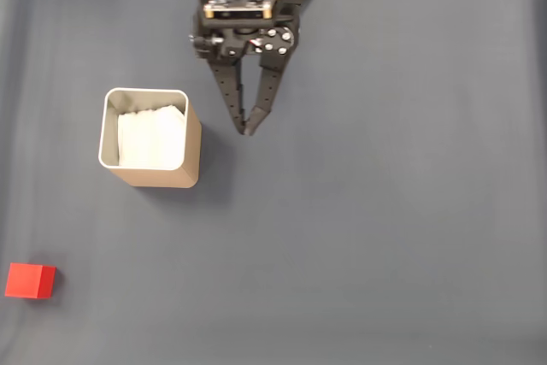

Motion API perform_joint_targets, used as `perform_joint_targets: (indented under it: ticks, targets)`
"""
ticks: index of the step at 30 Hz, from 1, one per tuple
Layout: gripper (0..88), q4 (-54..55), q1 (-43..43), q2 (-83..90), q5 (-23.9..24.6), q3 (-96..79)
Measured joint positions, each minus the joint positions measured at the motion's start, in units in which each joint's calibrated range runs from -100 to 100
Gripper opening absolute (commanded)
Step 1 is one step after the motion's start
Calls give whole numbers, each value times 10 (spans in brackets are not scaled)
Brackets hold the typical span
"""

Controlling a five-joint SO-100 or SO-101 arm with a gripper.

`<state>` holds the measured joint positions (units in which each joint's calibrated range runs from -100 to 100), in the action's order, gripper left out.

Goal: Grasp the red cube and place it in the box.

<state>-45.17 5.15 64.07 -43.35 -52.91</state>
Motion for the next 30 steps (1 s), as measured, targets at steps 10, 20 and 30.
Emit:
perform_joint_targets:
  ticks: [10,20,30]
  targets:
    - [2,-22,79,-129,2,141]
    - [2,-23,150,-247,2,262]
    - [2,-23,210,-353,2,364]
